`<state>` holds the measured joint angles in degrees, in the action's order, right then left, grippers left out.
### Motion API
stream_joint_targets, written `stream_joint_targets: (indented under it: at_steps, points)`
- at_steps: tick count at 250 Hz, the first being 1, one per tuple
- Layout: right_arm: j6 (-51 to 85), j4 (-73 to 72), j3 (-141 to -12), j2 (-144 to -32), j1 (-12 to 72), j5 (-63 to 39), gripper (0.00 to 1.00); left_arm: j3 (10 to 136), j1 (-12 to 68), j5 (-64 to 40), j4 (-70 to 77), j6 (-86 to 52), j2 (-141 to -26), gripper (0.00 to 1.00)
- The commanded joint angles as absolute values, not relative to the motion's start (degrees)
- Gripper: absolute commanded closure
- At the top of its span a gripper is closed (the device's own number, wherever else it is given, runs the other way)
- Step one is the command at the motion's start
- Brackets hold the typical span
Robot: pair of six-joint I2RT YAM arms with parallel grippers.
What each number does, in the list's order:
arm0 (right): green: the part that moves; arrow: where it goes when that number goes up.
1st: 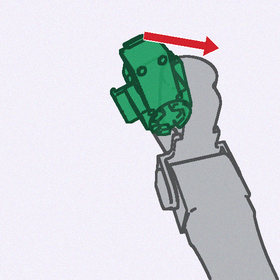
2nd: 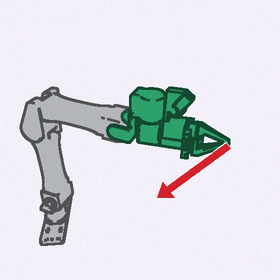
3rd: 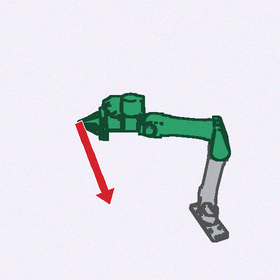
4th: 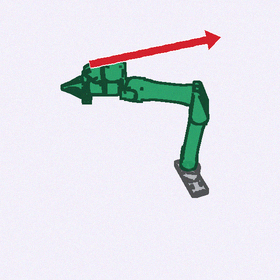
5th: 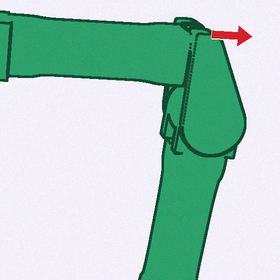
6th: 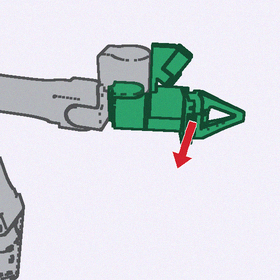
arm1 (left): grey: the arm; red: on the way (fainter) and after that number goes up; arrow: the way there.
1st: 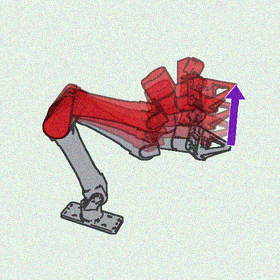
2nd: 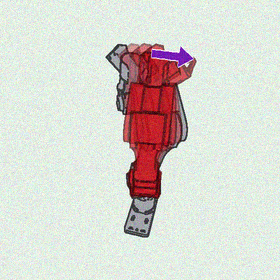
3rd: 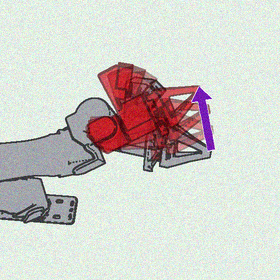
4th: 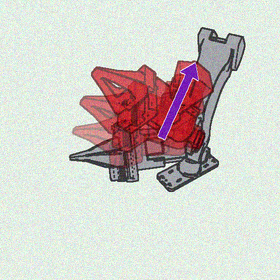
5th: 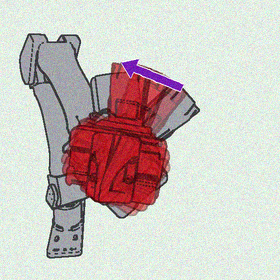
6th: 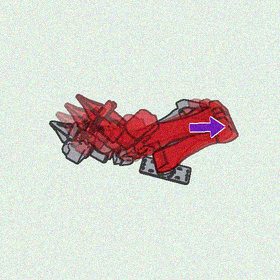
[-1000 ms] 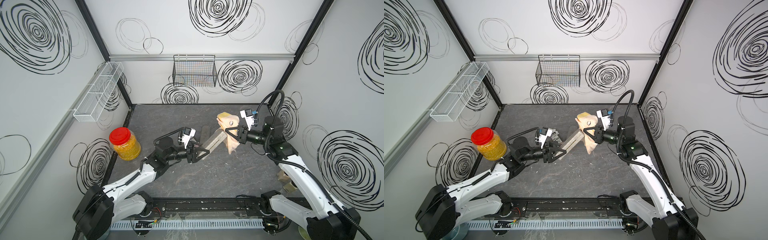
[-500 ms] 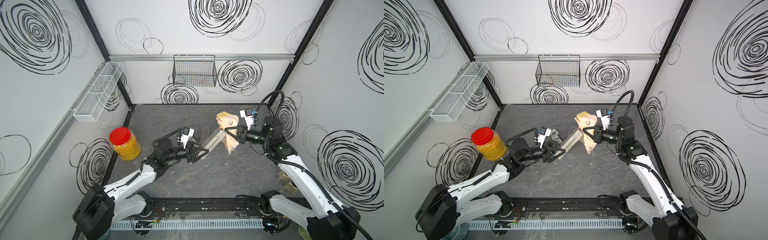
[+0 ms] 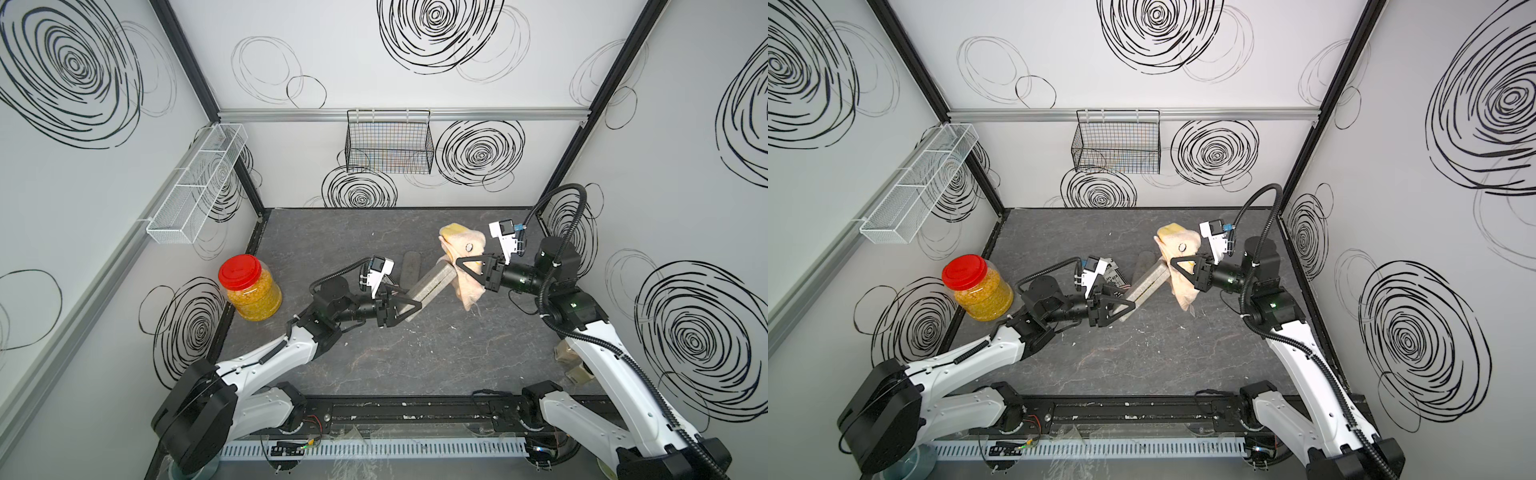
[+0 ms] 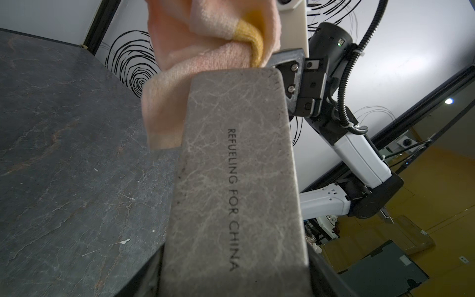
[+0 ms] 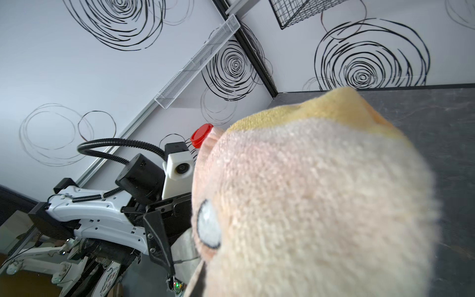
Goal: Wipe the eyeglass case
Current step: Wipe the dirt from the eyeglass case.
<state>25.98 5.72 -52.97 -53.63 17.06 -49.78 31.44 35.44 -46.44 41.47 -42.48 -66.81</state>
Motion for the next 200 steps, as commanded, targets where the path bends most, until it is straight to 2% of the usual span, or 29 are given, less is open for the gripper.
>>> stream_joint_targets:
  at_steps: [1,70,119,157,200]
  points:
    - [27.88,1.71,-53.32,-54.52,17.26,-54.49,0.94,33.84,34.9,-47.4,44.82,-41.04,-64.8,0.44]
    - [21.85,12.27,-55.07,-58.71,18.47,-40.45,0.95,33.45,35.04,-47.19,44.73,-41.35,-64.01,0.44]
    - [21.79,9.27,-57.28,-56.04,18.42,-46.03,0.95,33.61,34.98,-47.63,44.32,-41.24,-64.15,0.44]
    - [22.25,8.43,-59.22,-52.95,17.58,-46.3,0.95,33.6,34.98,-47.42,44.37,-41.38,-64.46,0.44]
    - [29.1,-1.34,-57.2,-54.45,17.68,-56.34,0.94,33.76,35.81,-47.53,45.02,-42.45,-64.53,0.44]
